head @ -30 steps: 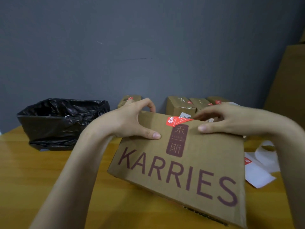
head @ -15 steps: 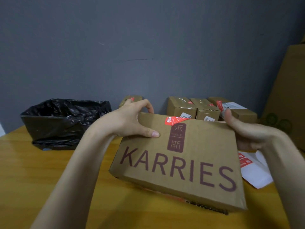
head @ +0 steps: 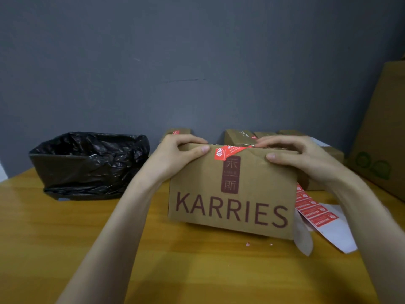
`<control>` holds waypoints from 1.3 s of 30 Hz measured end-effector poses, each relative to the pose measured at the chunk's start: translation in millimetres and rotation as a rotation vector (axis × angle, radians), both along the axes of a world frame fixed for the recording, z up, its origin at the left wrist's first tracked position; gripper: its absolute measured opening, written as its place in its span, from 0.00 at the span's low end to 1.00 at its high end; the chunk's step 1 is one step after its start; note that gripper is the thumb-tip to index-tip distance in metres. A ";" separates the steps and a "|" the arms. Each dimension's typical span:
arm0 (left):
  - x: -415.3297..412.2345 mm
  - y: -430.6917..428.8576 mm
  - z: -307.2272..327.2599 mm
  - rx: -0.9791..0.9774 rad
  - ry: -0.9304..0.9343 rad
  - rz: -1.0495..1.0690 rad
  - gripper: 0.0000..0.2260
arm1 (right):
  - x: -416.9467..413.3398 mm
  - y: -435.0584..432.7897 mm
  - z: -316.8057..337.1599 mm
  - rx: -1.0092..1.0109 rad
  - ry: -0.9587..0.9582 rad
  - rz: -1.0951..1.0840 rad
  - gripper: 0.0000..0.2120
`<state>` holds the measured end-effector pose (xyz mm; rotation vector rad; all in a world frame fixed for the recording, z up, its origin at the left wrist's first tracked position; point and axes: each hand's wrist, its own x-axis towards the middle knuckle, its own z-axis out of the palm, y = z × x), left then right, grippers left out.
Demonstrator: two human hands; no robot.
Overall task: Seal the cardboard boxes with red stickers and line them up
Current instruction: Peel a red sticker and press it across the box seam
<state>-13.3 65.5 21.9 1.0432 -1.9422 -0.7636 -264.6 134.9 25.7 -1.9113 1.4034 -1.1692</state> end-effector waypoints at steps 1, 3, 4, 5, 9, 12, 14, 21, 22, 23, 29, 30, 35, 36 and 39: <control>-0.4 -1.4 -0.5 0.004 0.014 -0.007 0.10 | 3.4 2.0 4.9 -0.084 0.081 -0.039 0.08; -1.1 -3.9 -1.3 0.009 0.037 -0.017 0.08 | 16.9 5.3 12.3 -0.293 0.283 -0.082 0.09; -1.5 -5.1 -1.6 0.015 0.046 -0.017 0.08 | 26.3 5.9 14.4 -0.382 0.374 -0.068 0.09; -1.7 -6.3 -1.7 0.020 0.058 -0.017 0.08 | 35.3 5.0 14.0 -0.448 0.457 -0.048 0.09; -3.1 -11.7 -3.6 0.024 0.083 -0.025 0.10 | 52.3 -10.7 2.6 -0.519 0.696 -0.080 0.12; -4.0 -15.1 -5.6 0.020 0.095 -0.039 0.10 | 54.6 -18.1 -1.0 -0.588 0.747 -0.130 0.10; -4.3 -16.7 -5.9 0.011 0.094 -0.038 0.10 | 55.3 -21.1 -1.8 -0.625 0.741 -0.124 0.09; -2.3 -16.6 -4.3 0.025 0.080 -0.038 0.10 | 56.6 -27.0 -2.5 -0.757 0.820 -0.114 0.11; -2.6 -16.5 -4.3 0.033 0.084 -0.039 0.10 | 56.6 -27.8 -2.1 -0.778 0.852 -0.109 0.11; -2.7 -16.7 -4.3 0.040 0.088 -0.039 0.10 | 56.7 -28.6 -1.9 -0.794 0.885 -0.103 0.11; -3.2 -18.3 -5.6 0.036 0.101 -0.047 0.10 | 61.1 -32.3 -7.6 -0.777 0.921 -0.129 0.11; -3.3 -18.4 -5.7 0.032 0.105 -0.049 0.09 | 62.2 -32.8 -8.1 -0.767 0.891 -0.138 0.11; -3.1 -19.8 -6.4 0.025 0.095 -0.053 0.09 | 63.8 -37.4 -6.0 -0.717 0.691 -0.128 0.06; -3.1 -19.7 -6.2 0.024 0.093 -0.054 0.09 | 63.1 -38.2 -5.8 -0.704 0.669 -0.118 0.05; -2.9 -18.7 -5.7 0.023 0.091 -0.051 0.09 | 62.6 -38.1 -4.9 -0.668 0.601 -0.119 0.04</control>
